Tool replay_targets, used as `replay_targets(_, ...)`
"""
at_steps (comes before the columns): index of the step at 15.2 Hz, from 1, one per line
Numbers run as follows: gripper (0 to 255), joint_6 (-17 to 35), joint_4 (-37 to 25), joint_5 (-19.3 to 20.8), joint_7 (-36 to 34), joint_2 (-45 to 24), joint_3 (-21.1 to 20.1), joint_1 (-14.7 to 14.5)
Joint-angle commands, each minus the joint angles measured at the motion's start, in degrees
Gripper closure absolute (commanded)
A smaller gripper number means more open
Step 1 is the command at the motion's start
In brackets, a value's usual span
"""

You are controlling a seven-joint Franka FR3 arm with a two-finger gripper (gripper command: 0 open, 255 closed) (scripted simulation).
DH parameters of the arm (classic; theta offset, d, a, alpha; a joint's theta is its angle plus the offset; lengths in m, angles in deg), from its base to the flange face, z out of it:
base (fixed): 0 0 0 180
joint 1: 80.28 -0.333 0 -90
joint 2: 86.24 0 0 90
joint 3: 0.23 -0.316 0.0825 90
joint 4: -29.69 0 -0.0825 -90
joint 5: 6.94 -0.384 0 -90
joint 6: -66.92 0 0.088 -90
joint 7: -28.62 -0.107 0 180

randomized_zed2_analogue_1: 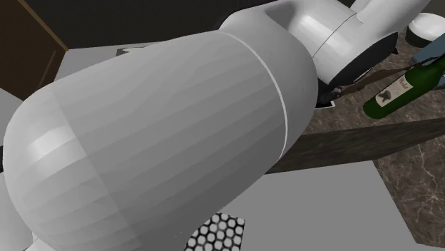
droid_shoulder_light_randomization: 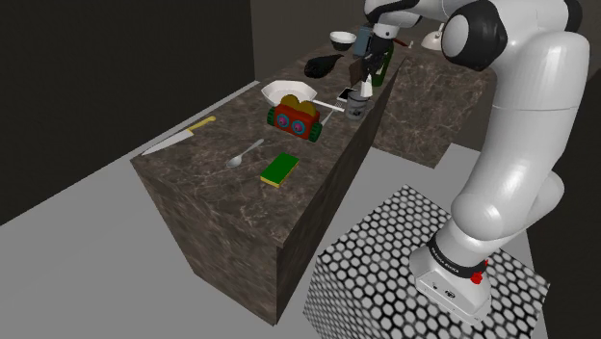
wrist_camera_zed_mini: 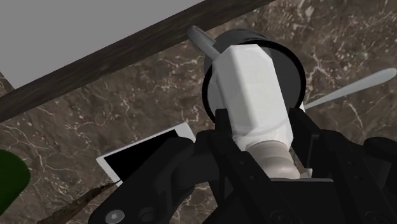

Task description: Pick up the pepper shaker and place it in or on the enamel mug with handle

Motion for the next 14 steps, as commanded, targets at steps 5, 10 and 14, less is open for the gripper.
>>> replay_targets(5,0,-0.2,-0.1,0.0,0.0,-0.4,-0.1,0.0)
replay_targets(10,0,-6.7,-5.3,0.6,-0.6,0.9,0.4,0.5)
replay_targets(14,0,-6.7,-5.3,0.6,-0.6,0.9,0.4,0.5)
